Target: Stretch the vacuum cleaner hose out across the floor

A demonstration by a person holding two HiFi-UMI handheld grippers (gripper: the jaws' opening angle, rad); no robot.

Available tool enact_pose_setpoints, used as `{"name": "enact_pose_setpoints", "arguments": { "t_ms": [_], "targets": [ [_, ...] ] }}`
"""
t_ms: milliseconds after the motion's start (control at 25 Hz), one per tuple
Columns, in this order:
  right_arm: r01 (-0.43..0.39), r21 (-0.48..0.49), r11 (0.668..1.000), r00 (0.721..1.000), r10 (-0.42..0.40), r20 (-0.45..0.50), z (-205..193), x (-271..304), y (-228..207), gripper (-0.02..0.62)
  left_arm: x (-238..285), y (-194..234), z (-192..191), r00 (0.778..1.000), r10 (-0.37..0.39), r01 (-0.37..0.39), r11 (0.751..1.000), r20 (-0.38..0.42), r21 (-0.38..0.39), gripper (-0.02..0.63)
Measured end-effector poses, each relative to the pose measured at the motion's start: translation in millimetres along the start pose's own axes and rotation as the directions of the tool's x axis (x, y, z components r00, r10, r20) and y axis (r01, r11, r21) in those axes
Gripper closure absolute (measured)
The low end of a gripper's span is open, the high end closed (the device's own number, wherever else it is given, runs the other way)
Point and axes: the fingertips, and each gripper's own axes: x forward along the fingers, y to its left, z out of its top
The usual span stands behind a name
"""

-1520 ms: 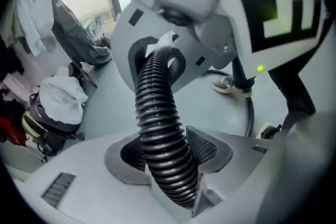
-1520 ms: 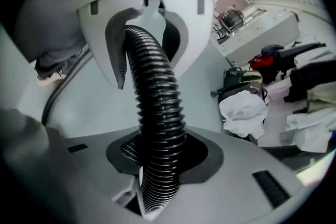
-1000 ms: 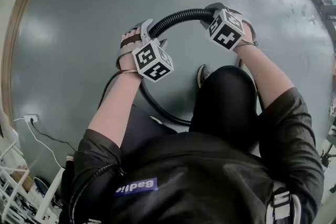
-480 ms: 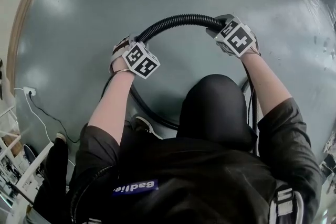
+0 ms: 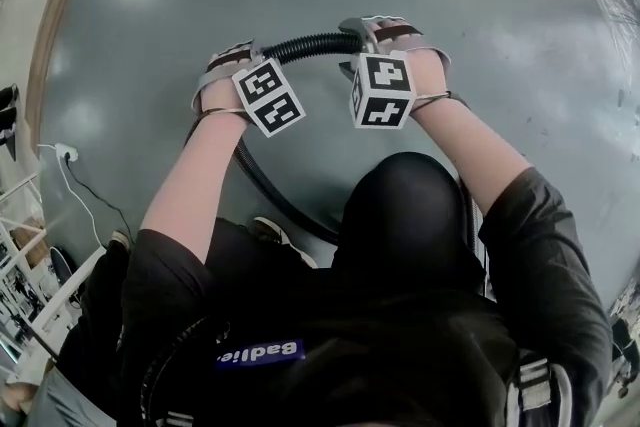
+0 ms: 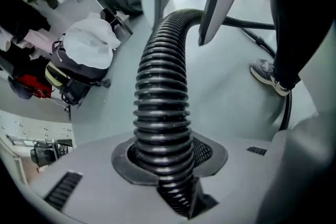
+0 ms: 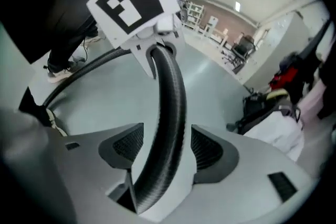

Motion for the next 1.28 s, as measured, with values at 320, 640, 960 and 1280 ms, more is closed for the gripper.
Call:
{"name": "enact_pose_setpoints", "arguments": {
  "t_ms": [320, 640, 960, 1280],
  "targets": [
    [-0.012, 0.078, 0.997, 0.993, 0.002, 0.118, 43, 2, -40, 0.474, -42, 25, 48, 1.0, 0.018, -0.018, 0.999, 0.003, 0.045, 0.441],
    [0.006, 0.323, 0.946, 1.0, 0.001, -0.02, 6, 21, -85, 0.474, -28, 45, -2, 0.985, 0.064, -0.035, 0.984, 0.162, -0.176, 0.269],
    [0.113, 0.447, 0.887, 0.993, -0.081, -0.09, 18, -8, -104, 0.474, 44, 30, -23, 0.951, -0.026, 0.164, 0.888, 0.309, -0.43, 0.247],
    [0.0, 0.383, 0.924, 0.945, 0.126, -0.303, -10, 20, -51, 0.358, 40, 40, -53, 0.956, -0.196, 0.216, 0.974, 0.219, -0.071, 0.422]
  ]
}}
